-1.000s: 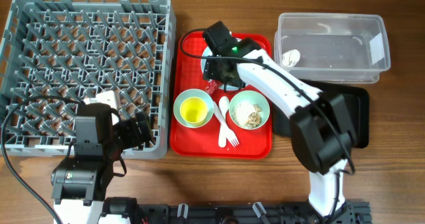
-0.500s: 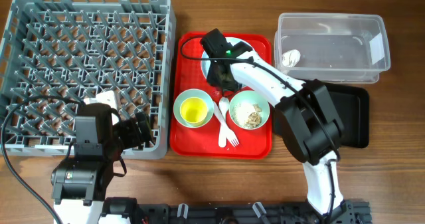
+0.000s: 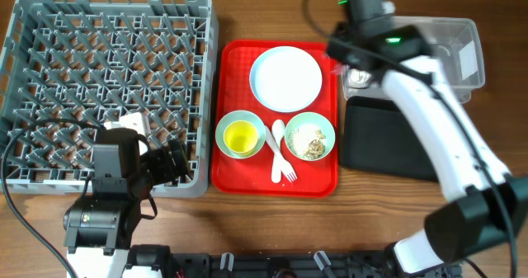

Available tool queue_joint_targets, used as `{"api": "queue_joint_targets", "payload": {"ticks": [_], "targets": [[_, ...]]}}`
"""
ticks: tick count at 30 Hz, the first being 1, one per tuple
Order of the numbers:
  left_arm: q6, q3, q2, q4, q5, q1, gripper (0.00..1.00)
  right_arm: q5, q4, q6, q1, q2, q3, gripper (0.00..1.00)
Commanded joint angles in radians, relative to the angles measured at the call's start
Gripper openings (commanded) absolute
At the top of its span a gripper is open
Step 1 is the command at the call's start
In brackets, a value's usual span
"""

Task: Sort waste into correct bins and load items into the dishwasher rack
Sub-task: 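Move the red wrapper to the clear bin and release it, then grasp the rim of the green rice bowl with the right gripper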

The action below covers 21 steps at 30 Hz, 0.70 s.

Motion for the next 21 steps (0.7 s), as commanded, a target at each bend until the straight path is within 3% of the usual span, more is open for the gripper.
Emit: {"api": "queue_joint_targets", "payload": {"ticks": [1, 3, 4, 6, 7, 11, 15, 21], "targets": [[0.009, 0.019, 0.001, 0.004, 0.008, -0.004, 1.0, 0.013, -0.04, -0.055, -0.115, 0.013, 0.002, 0.04], [0.009, 0.019, 0.001, 0.004, 0.008, -0.004, 1.0, -0.03, -0.05, -0.101, -0.173, 0.038, 0.002, 0.04], [0.009, 0.019, 0.001, 0.004, 0.008, -0.004, 1.0, -0.051, -0.043, -0.13, -0.197, 0.057, 0.002, 0.14], [0.009, 0.019, 0.001, 0.003, 0.008, -0.004, 1.0, -0.053, -0.031, -0.174, -0.222, 0.09, 0.002, 0.56], [0.009, 0.019, 0.001, 0.003, 0.009, -0.004, 1.0, -0.054, -0.016, -0.215, -0.23, 0.105, 0.002, 0.61], [0.009, 0.019, 0.001, 0.003, 0.008, -0.004, 1.0, -0.055, 0.006, -0.232, -0.237, 0.105, 0.005, 0.72], [0.009, 0.019, 0.001, 0.003, 0.008, -0.004, 1.0, -0.184, -0.027, -0.294, -0.232, 0.022, 0.005, 0.74], [0.009, 0.019, 0.001, 0.004, 0.008, -0.004, 1.0, -0.328, -0.254, -0.431, -0.136, -0.073, 0.002, 0.79]]}}
